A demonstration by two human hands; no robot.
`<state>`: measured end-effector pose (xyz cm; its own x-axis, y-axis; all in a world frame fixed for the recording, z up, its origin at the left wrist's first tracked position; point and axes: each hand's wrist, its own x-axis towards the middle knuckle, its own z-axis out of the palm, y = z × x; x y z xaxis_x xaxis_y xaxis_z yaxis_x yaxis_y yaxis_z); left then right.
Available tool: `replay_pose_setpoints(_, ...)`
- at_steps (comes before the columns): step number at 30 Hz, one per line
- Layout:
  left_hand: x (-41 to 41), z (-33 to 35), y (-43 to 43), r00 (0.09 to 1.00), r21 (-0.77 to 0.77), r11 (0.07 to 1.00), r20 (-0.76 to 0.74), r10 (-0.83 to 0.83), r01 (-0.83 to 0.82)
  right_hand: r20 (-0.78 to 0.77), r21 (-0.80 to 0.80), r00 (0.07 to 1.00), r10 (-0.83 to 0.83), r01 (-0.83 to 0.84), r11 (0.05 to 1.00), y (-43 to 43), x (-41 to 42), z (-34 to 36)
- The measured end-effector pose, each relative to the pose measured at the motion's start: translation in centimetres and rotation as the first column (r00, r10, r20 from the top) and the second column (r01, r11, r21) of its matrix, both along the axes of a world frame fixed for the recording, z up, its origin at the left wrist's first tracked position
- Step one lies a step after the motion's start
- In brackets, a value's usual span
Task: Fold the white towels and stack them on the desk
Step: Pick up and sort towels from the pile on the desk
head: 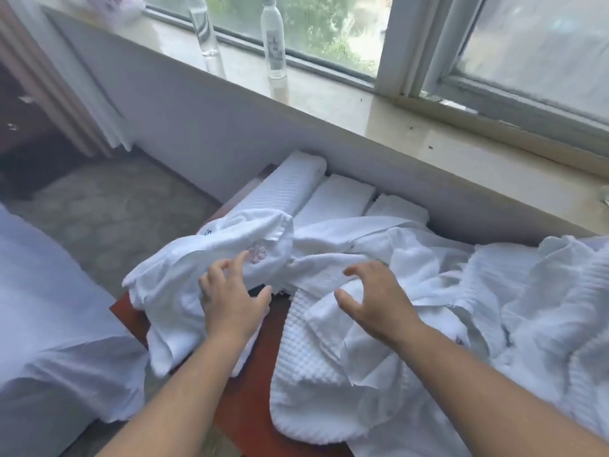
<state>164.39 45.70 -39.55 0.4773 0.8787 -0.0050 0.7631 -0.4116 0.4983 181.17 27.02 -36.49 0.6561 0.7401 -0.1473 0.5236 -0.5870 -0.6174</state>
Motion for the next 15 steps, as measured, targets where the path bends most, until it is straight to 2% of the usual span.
replay_pose_setpoints(2,0.0,-1.2,1.4,0.994,0.001,0.999,-0.104,0.034,-0.034,0.052,-0.128,0.993,0.109,-0.102,0.986,1.7,-0.4,-0.8)
replay_pose_setpoints(5,0.4,-3.2,3.5,0.97,-0.003,1.0,-0.24,0.025,-0.026,0.058,-0.334,0.987,0.148,-0.121,0.935,3.4,0.0,-2.3)
replay_pose_setpoints(10,0.5,-6.2,5.1,0.903,-0.04,0.999,-0.427,-0.05,0.036,0.056,-0.627,0.955,0.291,-0.193,0.754,4.2,0.7,-5.3)
replay_pose_setpoints(13,-0.4,-7.5,6.1,0.923,0.048,0.998,-0.384,-0.021,0.042,0.128,-0.665,0.935,0.332,-0.168,0.728,4.8,0.7,-6.4)
replay_pose_setpoints(15,-1.2,-8.0,7.0,0.954,0.006,1.0,-0.299,-0.028,0.031,0.164,-0.673,0.916,0.367,-0.168,0.72,5.2,0.5,-6.4)
